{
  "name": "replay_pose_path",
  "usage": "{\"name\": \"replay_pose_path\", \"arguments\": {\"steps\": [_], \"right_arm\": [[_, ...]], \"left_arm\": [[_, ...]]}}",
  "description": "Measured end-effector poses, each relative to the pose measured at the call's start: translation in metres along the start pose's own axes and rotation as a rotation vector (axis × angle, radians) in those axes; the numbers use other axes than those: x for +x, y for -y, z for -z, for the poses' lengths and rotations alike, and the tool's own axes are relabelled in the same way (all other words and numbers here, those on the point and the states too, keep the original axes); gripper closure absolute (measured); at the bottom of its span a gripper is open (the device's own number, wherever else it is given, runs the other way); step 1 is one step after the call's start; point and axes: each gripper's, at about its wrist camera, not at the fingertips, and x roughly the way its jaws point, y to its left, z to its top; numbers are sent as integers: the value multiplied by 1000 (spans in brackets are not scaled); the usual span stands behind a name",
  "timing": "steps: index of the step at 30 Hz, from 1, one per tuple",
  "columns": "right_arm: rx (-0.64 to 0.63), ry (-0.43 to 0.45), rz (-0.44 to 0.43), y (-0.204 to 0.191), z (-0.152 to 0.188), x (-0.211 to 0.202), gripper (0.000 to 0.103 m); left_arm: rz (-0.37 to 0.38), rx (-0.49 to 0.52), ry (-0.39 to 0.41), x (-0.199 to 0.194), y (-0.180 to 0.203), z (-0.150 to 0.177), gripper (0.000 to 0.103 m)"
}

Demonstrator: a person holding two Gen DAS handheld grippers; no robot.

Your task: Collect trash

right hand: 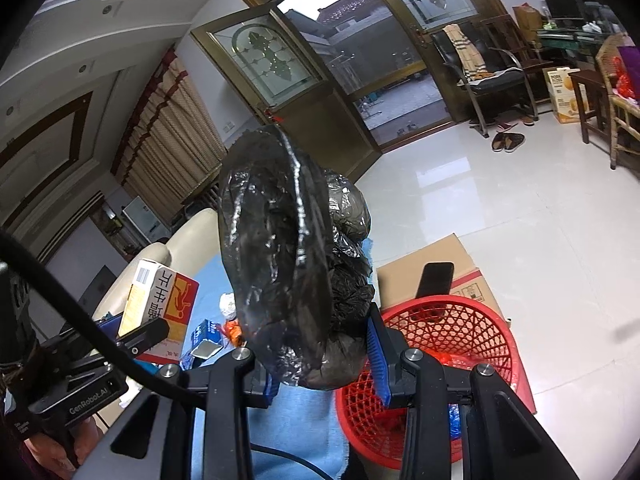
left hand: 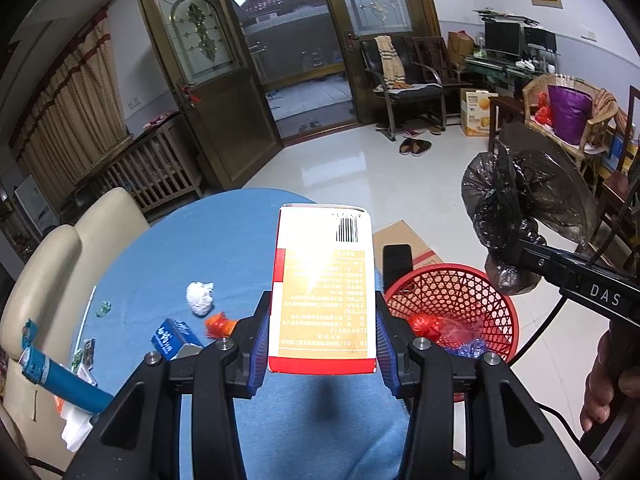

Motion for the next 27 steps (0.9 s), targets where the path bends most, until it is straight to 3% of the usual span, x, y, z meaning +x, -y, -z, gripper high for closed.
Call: {"name": "replay_pose_path", "arguments": {"steps": [27], "right_arm": [[88,-30,81,41,2,8,64]], "left_arm": [[93,76,-86,46,42,-1,56]]}}
